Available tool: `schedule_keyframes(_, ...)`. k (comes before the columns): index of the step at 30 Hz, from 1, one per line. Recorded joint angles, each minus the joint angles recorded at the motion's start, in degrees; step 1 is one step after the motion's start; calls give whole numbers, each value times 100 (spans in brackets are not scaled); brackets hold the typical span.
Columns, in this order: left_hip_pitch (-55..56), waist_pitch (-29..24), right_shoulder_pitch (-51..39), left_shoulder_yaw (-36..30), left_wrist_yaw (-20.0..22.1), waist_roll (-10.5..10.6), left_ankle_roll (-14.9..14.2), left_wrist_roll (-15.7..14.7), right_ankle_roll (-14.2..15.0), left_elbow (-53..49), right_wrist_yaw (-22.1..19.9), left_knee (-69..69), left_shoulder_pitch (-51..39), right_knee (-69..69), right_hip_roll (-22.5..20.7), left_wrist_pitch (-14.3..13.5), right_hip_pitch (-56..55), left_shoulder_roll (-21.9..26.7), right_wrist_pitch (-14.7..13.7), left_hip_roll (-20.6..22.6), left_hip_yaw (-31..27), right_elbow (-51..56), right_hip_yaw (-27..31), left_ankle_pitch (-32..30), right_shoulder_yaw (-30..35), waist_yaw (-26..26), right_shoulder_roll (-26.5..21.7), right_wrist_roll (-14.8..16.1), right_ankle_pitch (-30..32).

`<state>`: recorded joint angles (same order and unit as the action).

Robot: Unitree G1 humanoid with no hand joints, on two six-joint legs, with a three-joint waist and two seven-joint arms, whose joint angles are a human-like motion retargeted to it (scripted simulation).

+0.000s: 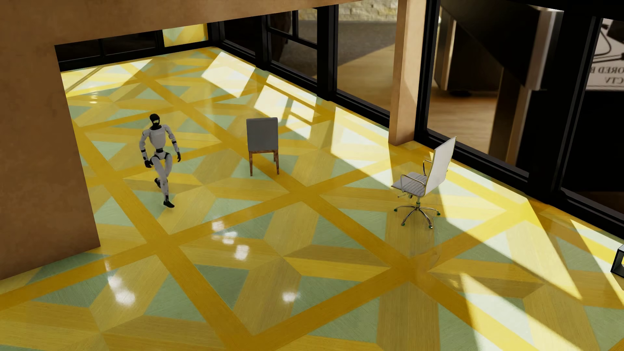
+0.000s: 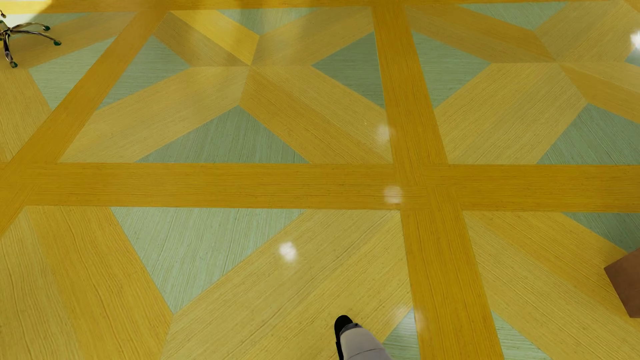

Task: Move towards the dark shelves

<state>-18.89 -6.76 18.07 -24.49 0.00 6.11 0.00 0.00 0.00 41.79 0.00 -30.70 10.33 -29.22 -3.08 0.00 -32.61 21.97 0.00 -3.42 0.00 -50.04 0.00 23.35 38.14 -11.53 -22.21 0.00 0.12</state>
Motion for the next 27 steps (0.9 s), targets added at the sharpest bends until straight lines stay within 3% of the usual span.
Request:
schedule_keyframes(1, 88, 64, -29, 143, 0, 59, 0, 0, 0, 80, 0, -354, 57, -500, -2, 0, -238, -40, 0, -119, 0, -45, 0, -481, -13, -127, 39, 0, 1134)
schedule_keyframes(2, 209, 131, -14, 175, 0, 258, 0, 0, 0, 298, 0, -973, 122, -951, -236, 0, -250, -163, 0, -357, 0, -195, 0, -1370, -2, -8, 56, 0, 1649)
schedule_keyframes(3, 528, 183, -74, 114, 0, 266, 0, 0, 0, 525, 0, -1947, 250, -1215, -444, 0, -32, -185, 0, -383, 0, -309, 0, -2294, 142, 234, 73, 0, 1620)
schedule_keyframes(4, 1174, 238, -143, -74, 0, 268, 0, 0, 0, 638, 0, -3132, 327, -1305, -706, 0, 244, -157, 0, -486, 0, -343, 0, -2712, 160, 438, 104, 0, 1460)
schedule_keyframes(5, 1821, 263, -193, 15, 0, 328, 0, 0, 0, 584, 0, -4192, 502, -1217, -915, 0, 668, -184, 0, -645, 0, -418, 0, -2225, -215, 653, 197, 0, 1079)
schedule_keyframes(7, 2842, 149, -434, -167, 0, 72, 0, 0, 0, 759, 0, -4709, 607, -629, -893, 0, 2006, -177, 0, -427, 0, -299, 0, -942, -243, 1244, 137, 0, 196)
schedule_keyframes(8, 3372, 209, -546, -108, 0, -80, 0, 0, 0, 798, 0, -4361, 708, -379, -847, 0, 2476, -171, 0, -402, 0, -152, 0, -758, -267, 1676, 88, 0, -242)
schedule_keyframes(10, 3924, 83, -669, -89, 0, -289, 0, 0, 0, 833, 0, -2816, 841, 252, -573, 0, 3744, -94, 0, -343, 0, 587, 0, -833, -310, 2244, -126, 0, -1132)
schedule_keyframes(13, 4565, 247, -1071, -21, 0, -290, 0, 0, 0, 890, 0, -87, 978, 565, -418, 0, 4809, -119, 0, -521, 0, 1108, 0, -1395, -691, 2648, -309, 0, -2236)
schedule_keyframes(14, 4687, 325, -1214, -60, 0, -269, 0, 0, 0, 971, 0, 2086, 999, 550, -375, 0, 5064, -114, 0, -656, 0, 1114, 0, -2958, -685, 2748, -323, 0, -2297)
schedule_keyframes(15, 4812, 298, -1249, -28, 0, -316, 0, 0, 0, 1024, 0, 212, 1040, 460, -171, 0, 5330, -115, 0, -714, 0, 1132, 0, -1730, -836, 2918, -299, 0, -2126)
schedule_keyframes(16, 4954, 285, -1181, -77, 0, -347, 0, 0, 0, 1132, 0, -422, 1055, 247, 49, 0, 5566, -149, 0, -672, 0, 1225, 0, -1109, -1056, 3026, -256, 0, -1770)
schedule_keyframes(17, 5120, 431, -1011, -111, 0, -413, 0, 0, 0, 1309, 0, -1054, 1104, -223, 246, 0, 5544, -188, 0, -607, 0, 1111, 0, -1450, -1040, 3080, -179, 0, -1043)
schedule_keyframes(18, 5154, 474, -912, -178, 0, -579, 0, 0, 0, 1564, 0, -1674, 1104, -1039, 439, 0, 5368, -194, 0, -327, 0, 736, 0, -1537, -1053, 3010, 26, 0, 154)
schedule_keyframes(19, 4853, 410, -782, -134, 0, -592, 0, 0, 0, 1709, 0, -1995, 1045, -2208, 476, 0, 4968, -221, 0, -131, 0, 449, 0, -1253, -1111, 2883, 93, 0, 1129)
schedule_keyframes(20, 4446, 298, -663, 31, 0, -678, 0, 0, 0, 1529, 0, -1948, 1045, -3708, 585, 0, 4253, -258, 0, 304, 0, 358, 0, -935, -1031, 2791, 96, 0, 1421)
schedule_keyframes(21, 3822, 192, -712, 23, 0, -643, 0, 0, 0, 1421, 0, -1687, 1036, -4637, 480, 0, 3704, -258, 0, 473, 0, 94, 0, -780, -655, 2499, 138, 0, 903)
schedule_keyframes(22, 3294, 153, -629, 35, 0, -484, 0, 0, 0, 1238, 0, -1435, 938, -5100, 214, 0, 3057, -272, 0, 447, 0, -83, 0, -738, -829, 2162, 280, 0, 441)
schedule_keyframes(23, 2719, 142, -424, 16, 0, -363, 0, 0, 0, 928, 0, -1042, 903, -4946, 32, 0, 2448, -224, 0, 461, 0, 201, 0, -722, -572, 1795, 167, 0, 456)
schedule_keyframes(24, 2098, 115, -323, 115, 0, -282, 0, 0, 0, 683, 0, -622, 883, -4138, -85, 0, 2029, -186, 0, 463, 0, -236, 0, -715, -828, 1425, 385, 0, 724)
schedule_keyframes(26, 1094, 98, -47, 237, 0, -72, 0, 0, 0, 133, 0, -79, 756, -1905, -248, 0, 1305, -139, 0, 250, 0, -217, 0, -566, -398, 902, 236, 0, 1374)
schedule_keyframes(27, 760, 160, 37, 295, 0, -111, 0, 0, 0, -36, 0, 62, 596, -828, -137, 0, 975, -81, 0, 278, 0, -207, 0, -402, -379, 754, 233, 0, 1068)
